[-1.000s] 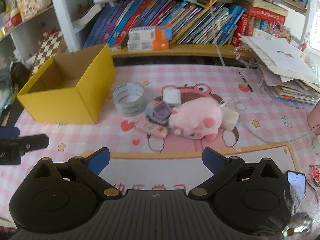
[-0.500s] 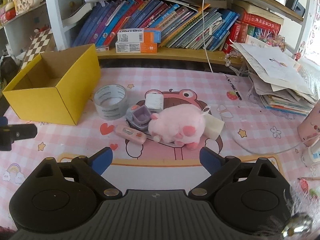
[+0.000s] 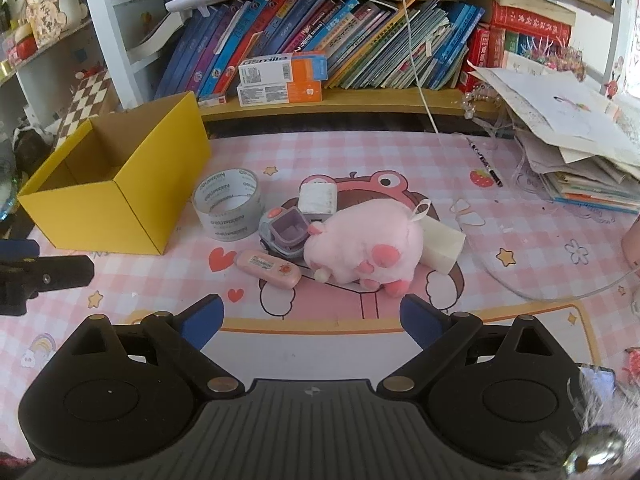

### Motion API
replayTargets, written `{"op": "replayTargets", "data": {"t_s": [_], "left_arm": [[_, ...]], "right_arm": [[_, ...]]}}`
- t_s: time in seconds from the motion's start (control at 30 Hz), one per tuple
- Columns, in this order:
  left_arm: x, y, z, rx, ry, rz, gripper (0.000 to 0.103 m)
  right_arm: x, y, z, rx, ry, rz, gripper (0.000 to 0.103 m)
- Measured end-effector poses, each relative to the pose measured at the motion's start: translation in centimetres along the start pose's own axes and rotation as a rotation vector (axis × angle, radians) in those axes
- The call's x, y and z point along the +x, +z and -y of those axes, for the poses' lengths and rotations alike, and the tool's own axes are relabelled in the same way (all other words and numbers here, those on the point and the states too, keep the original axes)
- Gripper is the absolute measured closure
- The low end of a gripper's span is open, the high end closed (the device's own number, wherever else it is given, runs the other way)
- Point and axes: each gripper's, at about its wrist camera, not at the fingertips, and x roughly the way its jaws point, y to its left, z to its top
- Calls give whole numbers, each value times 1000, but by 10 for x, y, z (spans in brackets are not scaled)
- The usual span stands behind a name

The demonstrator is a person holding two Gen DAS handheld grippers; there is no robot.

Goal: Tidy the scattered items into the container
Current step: 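Move both tools toward the pink plush pig and pink barcode eraser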

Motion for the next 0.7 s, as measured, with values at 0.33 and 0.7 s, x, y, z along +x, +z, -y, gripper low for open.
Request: {"op": "replayTargets", "data": {"t_s": [0.33, 0.7], "left_arm": [[9, 18, 25, 129, 32, 72, 1], [45, 22, 65, 318, -8, 46, 7]], "right_arm": [[10, 4, 25, 70, -14, 3, 12], [39, 10, 44, 111, -24, -47, 19]]}}
